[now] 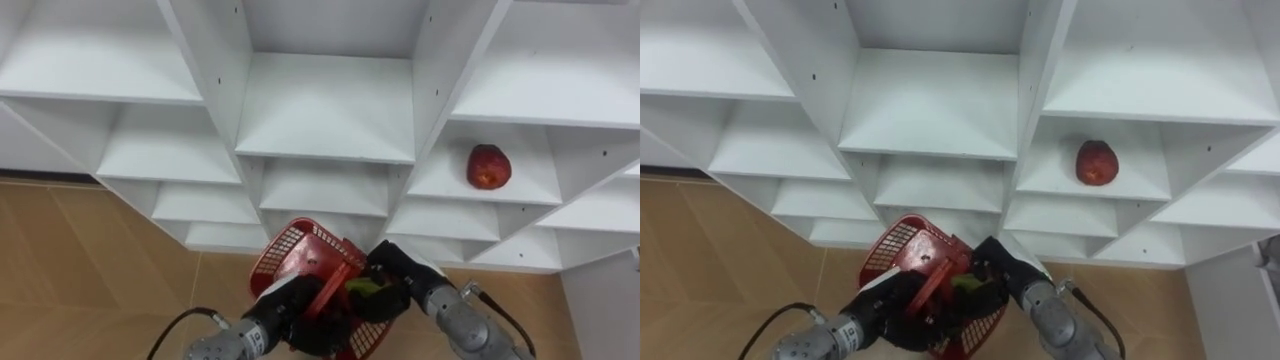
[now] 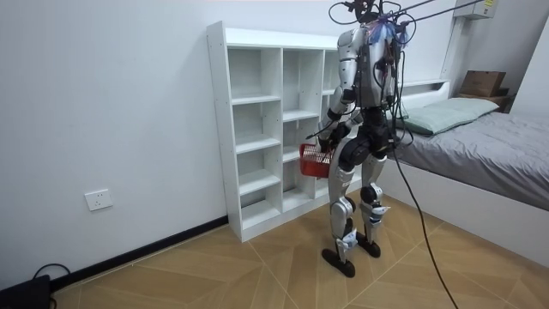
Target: Collect fruits from the closet
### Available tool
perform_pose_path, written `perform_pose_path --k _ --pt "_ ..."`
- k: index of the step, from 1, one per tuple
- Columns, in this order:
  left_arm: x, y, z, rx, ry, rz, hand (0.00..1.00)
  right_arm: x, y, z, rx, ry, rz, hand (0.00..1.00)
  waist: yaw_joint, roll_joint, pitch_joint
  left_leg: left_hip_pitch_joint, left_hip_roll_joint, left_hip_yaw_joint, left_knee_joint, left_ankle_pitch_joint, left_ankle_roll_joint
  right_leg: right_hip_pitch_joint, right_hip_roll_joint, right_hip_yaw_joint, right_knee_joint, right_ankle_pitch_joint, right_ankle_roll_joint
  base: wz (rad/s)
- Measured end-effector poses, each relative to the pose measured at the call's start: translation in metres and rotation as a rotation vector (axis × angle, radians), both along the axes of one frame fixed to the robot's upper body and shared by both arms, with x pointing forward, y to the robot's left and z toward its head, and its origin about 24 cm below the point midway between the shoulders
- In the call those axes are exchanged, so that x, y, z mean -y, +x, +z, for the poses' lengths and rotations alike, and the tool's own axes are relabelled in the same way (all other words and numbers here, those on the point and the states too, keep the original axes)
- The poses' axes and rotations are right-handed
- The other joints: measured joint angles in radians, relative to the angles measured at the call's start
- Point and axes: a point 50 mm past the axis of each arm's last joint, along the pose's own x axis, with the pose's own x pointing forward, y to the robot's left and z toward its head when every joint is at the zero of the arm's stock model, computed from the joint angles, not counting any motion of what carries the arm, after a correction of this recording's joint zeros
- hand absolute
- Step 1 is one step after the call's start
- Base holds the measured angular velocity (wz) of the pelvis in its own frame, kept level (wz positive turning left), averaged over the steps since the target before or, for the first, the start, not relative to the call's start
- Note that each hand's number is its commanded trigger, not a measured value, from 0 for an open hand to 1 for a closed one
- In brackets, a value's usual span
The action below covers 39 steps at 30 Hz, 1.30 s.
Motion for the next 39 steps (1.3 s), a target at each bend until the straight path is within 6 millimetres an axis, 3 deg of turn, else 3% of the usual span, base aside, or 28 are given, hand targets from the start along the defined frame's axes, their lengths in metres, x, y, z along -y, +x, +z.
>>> perform_pose_path --k 8,16,26,28,29,39 --pt "0.002 0.0 0.001 -0.02 -0.054 0.032 1.0 0.0 0.002 0.001 0.005 0.046 -0.057 1.0 -0.003 0.002 0.0005 0.002 0.003 -0.001 0.0 0.0 0.0 0.009 0.0 -0.004 -0.01 0.0 0.0 0.0" --pt "0.005 0.005 0.003 -0.02 -0.071 0.035 1.0 -0.001 0.0 -0.003 -0.031 0.173 -0.202 1.0 -0.002 0.023 0.0076 0.003 0.007 -0.002 -0.001 0.0 0.0 0.009 0.001 -0.004 -0.007 0.0 0.0 0.0" --pt "0.008 0.011 0.006 -0.006 -0.072 0.024 1.0 -0.002 -0.002 -0.007 -0.062 0.23 -0.258 1.0 0.003 0.024 0.0068 0.005 0.006 -0.001 0.0 0.0 0.0 0.008 0.006 -0.003 -0.004 0.0 0.0 0.0" --pt "0.008 0.01 0.006 -0.009 -0.071 0.02 1.0 -0.002 -0.002 -0.008 -0.073 0.237 -0.268 0.23 0.003 0.024 0.0068 0.005 0.007 -0.001 0.0 0.0 0.0 0.008 0.006 -0.003 -0.003 0.0 0.0 0.0" --pt "0.009 0.01 0.006 -0.011 -0.07 0.019 1.0 -0.002 -0.003 -0.009 -0.079 0.238 -0.27 0.0 0.002 0.024 0.0068 0.005 0.007 -0.001 0.001 0.0 0.0 0.008 0.006 -0.003 -0.002 0.0 -0.001 0.0" --pt "0.012 0.007 0.004 -0.032 -0.066 -0.003 1.0 -0.004 -0.005 -0.012 -0.095 0.238 -0.268 0.0 0.002 0.024 0.0071 0.005 0.01 0.001 0.005 0.0 0.0 0.008 0.006 -0.003 0.001 0.002 -0.003 0.0"
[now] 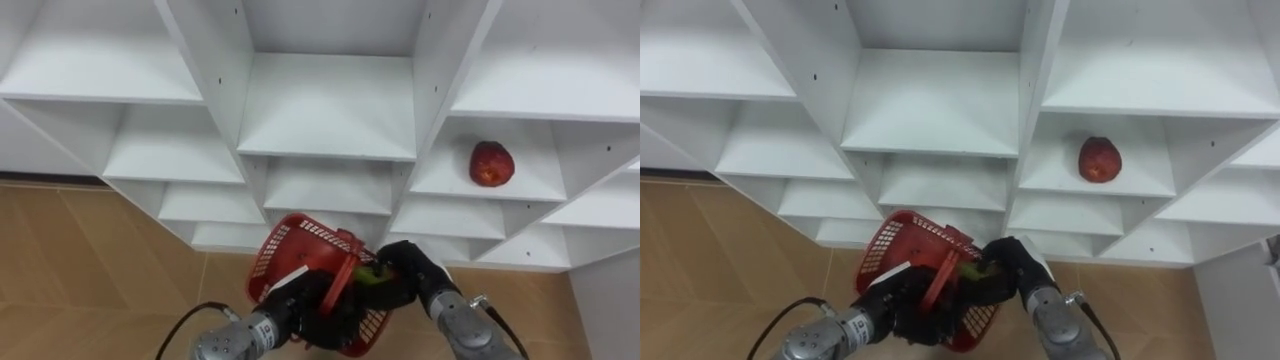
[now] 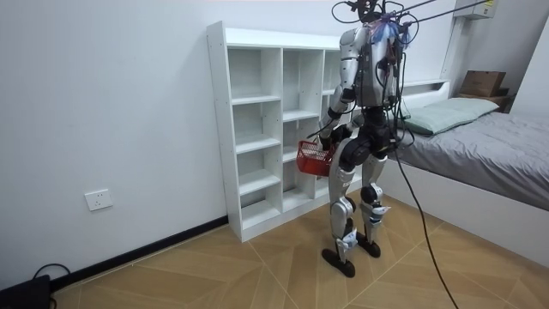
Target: Collect fruits from the closet
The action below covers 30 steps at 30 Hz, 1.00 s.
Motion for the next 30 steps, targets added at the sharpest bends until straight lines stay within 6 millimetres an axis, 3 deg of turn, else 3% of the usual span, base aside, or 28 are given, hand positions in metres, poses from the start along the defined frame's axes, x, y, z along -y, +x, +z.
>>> perform_pose_path --k 30 --pt "-0.0008 -0.0003 -0.0014 -0.017 0.005 0.013 1.0 -0.0073 0.0044 0.0031 0.016 -0.016 0.064 0.0 -0.003 0.0 0.0004 0.0 0.0 0.004 -0.001 0.0 0.0 -0.001 0.002 0.001 -0.002 0.0 0.0 0.0"
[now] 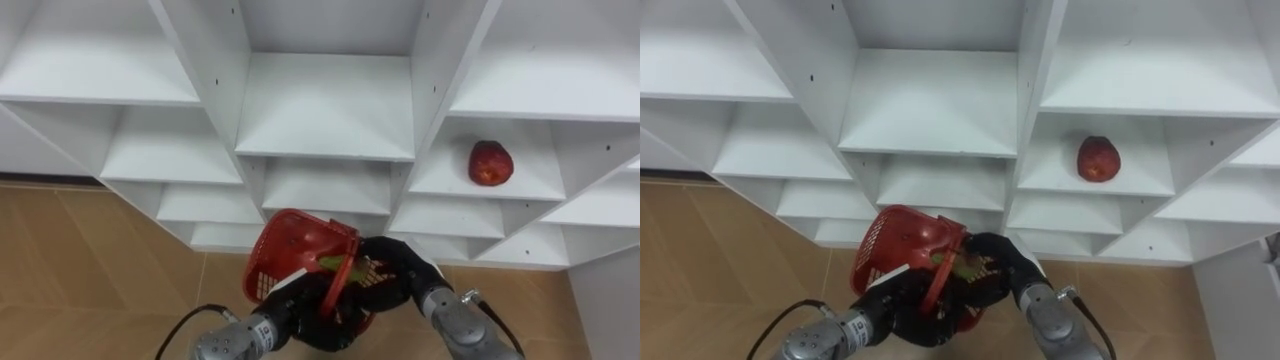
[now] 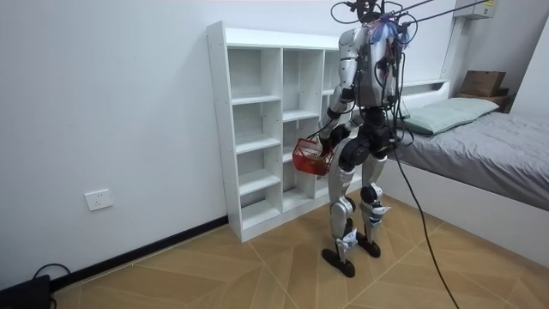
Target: Collect fruits from the closet
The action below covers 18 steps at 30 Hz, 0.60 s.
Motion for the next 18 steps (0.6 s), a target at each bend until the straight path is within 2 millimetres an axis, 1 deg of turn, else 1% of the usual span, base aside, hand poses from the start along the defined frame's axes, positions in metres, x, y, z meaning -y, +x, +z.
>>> perform_pose_path --k 6,10,13,18 --pt "0.0 0.0 0.0 0.004 0.008 0.012 1.0 0.001 0.0 0.0 -0.002 0.002 0.001 0.0 0.001 0.006 0.0024 0.001 0.001 0.0 -0.002 0.0 0.0 0.0 0.002 0.002 -0.002 0.0 -0.001 0.0" --pt "0.0 -0.001 -0.001 0.007 0.02 0.034 1.0 0.001 -0.001 0.0 -0.009 0.005 0.011 0.0 0.006 0.009 0.0019 0.008 0.002 0.007 -0.009 0.0 0.0 -0.001 0.006 0.02 -0.002 0.0 -0.001 -0.07" --pt "-0.004 0.0 -0.002 0.014 0.05 0.033 1.0 0.003 -0.001 -0.001 -0.017 0.005 0.022 0.0 0.005 0.01 0.0012 0.015 -0.002 0.014 -0.012 0.0 0.0 0.001 0.008 0.025 0.001 0.0 -0.001 -0.07" --pt "-0.012 -0.002 -0.006 0.01 0.093 0.06 1.0 0.003 -0.003 -0.001 -0.032 0.012 0.049 0.0 0.004 0.01 0.0004 0.038 -0.001 0.034 -0.026 0.0 0.0 0.01 0.009 0.041 0.0 0.0 -0.001 -0.11"
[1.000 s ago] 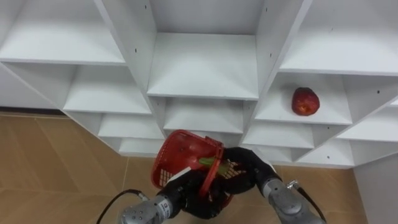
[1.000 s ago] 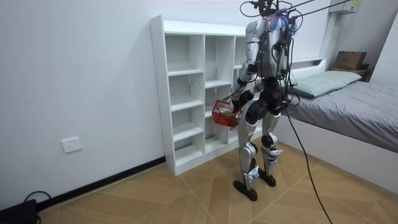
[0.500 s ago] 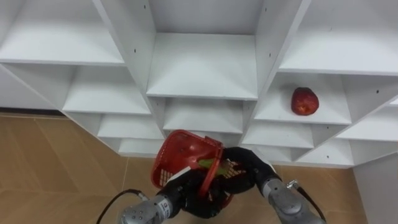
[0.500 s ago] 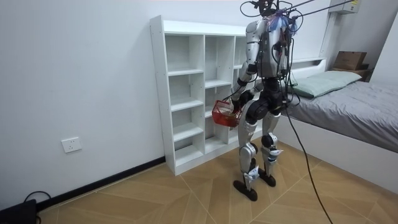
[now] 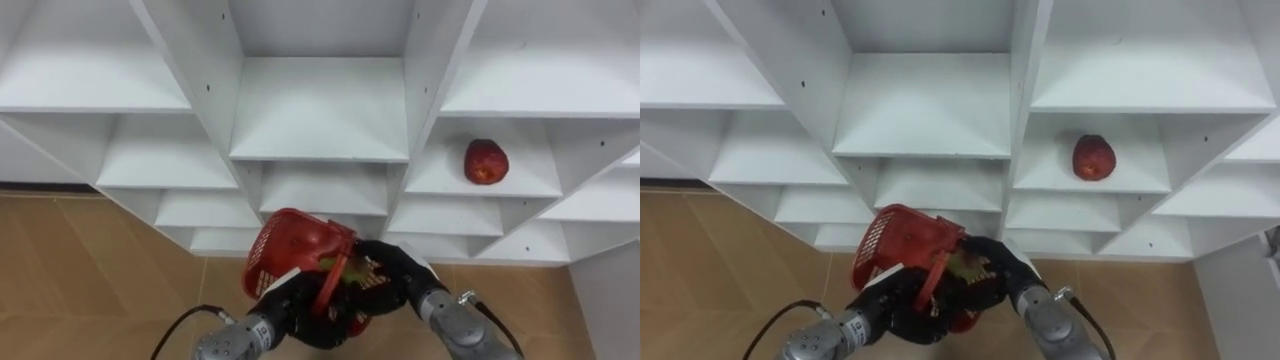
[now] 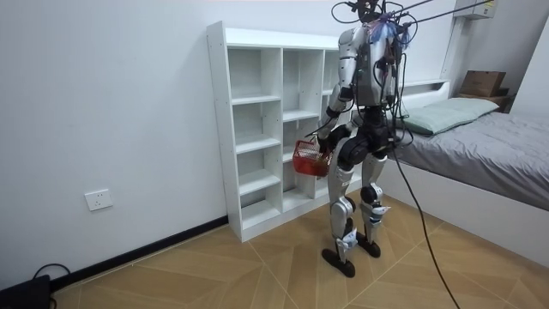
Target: Collect fruits from the closet
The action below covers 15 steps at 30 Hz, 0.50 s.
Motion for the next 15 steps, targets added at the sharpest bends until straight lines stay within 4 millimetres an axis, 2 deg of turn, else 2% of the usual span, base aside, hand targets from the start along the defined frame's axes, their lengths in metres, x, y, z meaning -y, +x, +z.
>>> perform_pose_path --k 3,5,10,11,14,15 --pt "-0.006 -0.002 -0.002 -0.007 0.014 0.016 1.0 -0.002 -0.006 -0.001 -0.003 0.016 0.013 0.0 -0.002 -0.003 -0.0021 0.032 -0.001 0.003 -0.012 0.0 0.0 0.027 0.0 0.004 -0.005 -0.003 0.001 -0.01" --pt "-0.011 -0.002 -0.002 -0.007 0.015 0.037 1.0 -0.002 -0.009 0.0 0.001 0.032 0.018 0.0 -0.004 -0.004 -0.0124 0.04 -0.002 0.004 -0.013 0.0 0.0 0.035 0.0 0.007 -0.006 -0.003 0.002 0.0" --pt "-0.017 -0.013 -0.007 -0.031 0.025 0.065 1.0 0.0 -0.022 -0.002 -0.016 0.046 0.035 0.0 -0.008 -0.01 -0.0189 0.101 -0.004 0.003 -0.032 0.0 0.0 0.095 0.0 0.006 -0.023 -0.006 0.006 0.0" --pt "-0.02 -0.017 -0.008 -0.037 0.027 0.071 1.0 0.001 -0.025 -0.001 -0.014 0.047 0.046 0.0 -0.009 -0.014 -0.025 0.107 -0.003 0.002 -0.035 0.0 0.0 0.102 0.0 0.002 -0.028 -0.007 0.006 0.04" --pt "-0.031 -0.027 -0.012 -0.058 0.036 0.114 1.0 -0.001 -0.031 -0.001 -0.016 0.06 0.073 0.0 -0.025 -0.029 -0.034 0.128 -0.003 0.0 -0.044 0.0 0.0 0.125 0.0 -0.004 -0.038 -0.007 0.005 0.04" --pt "-0.033 -0.029 -0.012 -0.062 0.04 0.118 1.0 -0.002 -0.032 0.0 -0.014 0.06 0.076 0.0 -0.027 -0.032 -0.0333 0.133 -0.003 0.0 -0.044 0.0 -0.001 0.131 0.0 -0.004 -0.039 -0.007 0.005 0.0"
